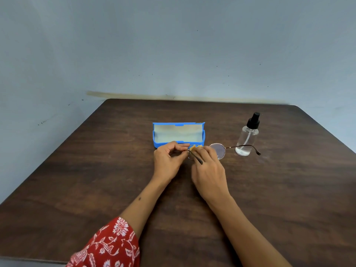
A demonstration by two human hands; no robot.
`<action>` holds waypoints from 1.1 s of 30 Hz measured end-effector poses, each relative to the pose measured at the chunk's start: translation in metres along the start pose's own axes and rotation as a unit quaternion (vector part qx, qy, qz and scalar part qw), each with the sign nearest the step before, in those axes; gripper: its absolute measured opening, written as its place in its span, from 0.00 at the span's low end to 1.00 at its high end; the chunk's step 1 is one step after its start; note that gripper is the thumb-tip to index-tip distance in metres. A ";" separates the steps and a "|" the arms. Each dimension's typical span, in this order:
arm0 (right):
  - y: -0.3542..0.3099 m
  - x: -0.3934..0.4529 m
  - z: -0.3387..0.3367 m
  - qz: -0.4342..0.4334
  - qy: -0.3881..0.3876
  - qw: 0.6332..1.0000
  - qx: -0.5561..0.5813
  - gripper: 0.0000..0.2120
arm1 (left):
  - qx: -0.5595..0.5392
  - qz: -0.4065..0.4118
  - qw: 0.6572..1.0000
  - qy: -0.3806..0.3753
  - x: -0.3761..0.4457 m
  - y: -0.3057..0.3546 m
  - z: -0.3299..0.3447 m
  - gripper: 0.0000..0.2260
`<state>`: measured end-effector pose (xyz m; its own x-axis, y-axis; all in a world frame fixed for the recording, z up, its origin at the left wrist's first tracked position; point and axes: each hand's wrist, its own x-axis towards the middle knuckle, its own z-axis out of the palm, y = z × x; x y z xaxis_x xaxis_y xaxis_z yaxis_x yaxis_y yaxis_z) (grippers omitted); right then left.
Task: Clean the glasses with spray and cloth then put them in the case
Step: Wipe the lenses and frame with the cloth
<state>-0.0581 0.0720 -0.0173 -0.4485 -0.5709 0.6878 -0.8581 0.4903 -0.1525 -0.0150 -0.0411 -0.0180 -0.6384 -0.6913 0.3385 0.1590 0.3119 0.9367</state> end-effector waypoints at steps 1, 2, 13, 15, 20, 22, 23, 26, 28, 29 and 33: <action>-0.001 -0.001 0.000 -0.012 -0.004 1.000 0.007 0.17 | 0.000 -0.002 1.000 0.001 0.000 0.000 0.000 0.03; -0.002 -0.003 0.000 -0.020 -0.010 1.000 0.014 0.17 | 0.001 -0.004 1.000 0.002 0.000 0.000 0.000 0.04; 0.001 0.000 0.002 0.007 -0.010 1.000 -0.011 0.12 | 0.001 -0.008 1.000 0.000 -0.001 0.004 0.000 0.04; -0.001 -0.003 0.000 -0.009 -0.009 1.000 0.005 0.11 | 0.008 -0.010 1.000 0.004 0.000 0.003 0.000 0.04; 0.001 -0.001 0.000 0.005 0.001 1.000 0.003 0.10 | 0.000 -0.009 1.000 0.002 -0.001 0.004 0.000 0.04; 0.003 0.002 0.001 0.032 0.012 0.999 -0.003 0.11 | 0.002 -0.004 1.000 -0.004 -0.001 0.004 0.000 0.04; 0.004 0.003 0.002 0.035 0.015 0.999 -0.008 0.11 | 0.004 -0.002 1.000 -0.007 -0.001 0.004 0.000 0.04; 0.001 0.001 0.002 0.023 0.003 1.000 -0.006 0.11 | -0.002 -0.007 1.000 0.001 0.000 0.003 0.000 0.04; -0.001 -0.002 0.002 0.011 -0.011 1.000 0.012 0.12 | -0.005 -0.015 1.000 0.006 0.001 0.000 0.000 0.04; -0.002 -0.004 0.001 0.005 -0.013 1.000 0.020 0.12 | -0.001 -0.015 1.000 0.007 0.002 0.000 0.000 0.04; 0.000 -0.002 0.002 0.012 0.000 1.000 0.022 0.11 | 0.001 -0.010 1.000 0.000 0.002 -0.002 -0.001 0.04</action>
<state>-0.0576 0.0718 -0.0202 -0.4685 -0.5591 0.6840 -0.8573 0.4746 -0.1993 -0.0159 -0.0433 -0.0188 -0.6410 -0.6979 0.3193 0.1448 0.2986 0.9433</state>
